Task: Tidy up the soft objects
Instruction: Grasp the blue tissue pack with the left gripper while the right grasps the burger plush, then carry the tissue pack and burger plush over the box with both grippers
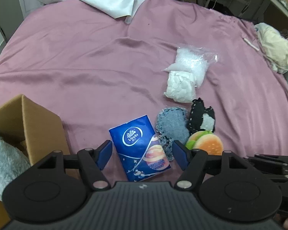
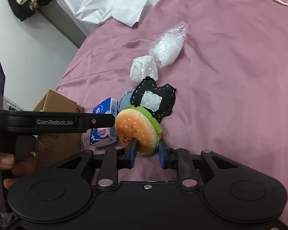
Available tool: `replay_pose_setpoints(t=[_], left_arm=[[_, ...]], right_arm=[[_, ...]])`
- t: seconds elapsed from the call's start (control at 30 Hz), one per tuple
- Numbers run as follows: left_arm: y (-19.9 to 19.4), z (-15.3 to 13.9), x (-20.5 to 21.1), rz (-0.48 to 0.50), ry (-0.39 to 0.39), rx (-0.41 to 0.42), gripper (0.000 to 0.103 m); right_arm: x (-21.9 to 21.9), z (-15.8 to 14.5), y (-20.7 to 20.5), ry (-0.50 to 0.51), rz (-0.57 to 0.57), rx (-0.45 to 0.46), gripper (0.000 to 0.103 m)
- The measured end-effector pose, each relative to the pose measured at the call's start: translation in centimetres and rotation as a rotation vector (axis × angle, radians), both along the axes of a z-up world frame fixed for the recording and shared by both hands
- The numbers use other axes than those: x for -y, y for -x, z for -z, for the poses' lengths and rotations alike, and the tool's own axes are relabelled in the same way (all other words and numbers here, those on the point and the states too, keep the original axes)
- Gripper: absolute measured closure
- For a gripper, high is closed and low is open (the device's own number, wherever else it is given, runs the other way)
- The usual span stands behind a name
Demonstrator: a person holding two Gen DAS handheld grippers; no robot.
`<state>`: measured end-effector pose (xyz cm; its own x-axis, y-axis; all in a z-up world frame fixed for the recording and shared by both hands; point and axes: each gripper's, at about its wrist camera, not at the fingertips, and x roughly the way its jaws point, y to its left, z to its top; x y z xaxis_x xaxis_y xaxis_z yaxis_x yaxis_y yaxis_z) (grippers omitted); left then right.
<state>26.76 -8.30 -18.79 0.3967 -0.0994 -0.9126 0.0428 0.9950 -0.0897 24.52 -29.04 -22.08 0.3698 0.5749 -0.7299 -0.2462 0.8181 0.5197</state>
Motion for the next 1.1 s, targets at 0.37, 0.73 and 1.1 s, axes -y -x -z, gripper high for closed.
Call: replay_pose_setpoints(t=[0.37,0.73,1.1], left_arm=[[-0.4,1.9,-0.2,-0.043,0.024,-0.052,0.045],[1.1,-0.7,0.1,-0.024,0.038,0.056,0.047],[3.1,-3.9,-1.5,-0.043,0.053,0.133,0.047]], right_arm=[[0.7,0.2,-0.6,-0.035,0.017,-0.043,0.089],[0.0,-1.3,0.2,-0.009,0.001,0.004,0.096],[-1.4,-4.2,1.9,0.015,-0.027,0.074,0.101]])
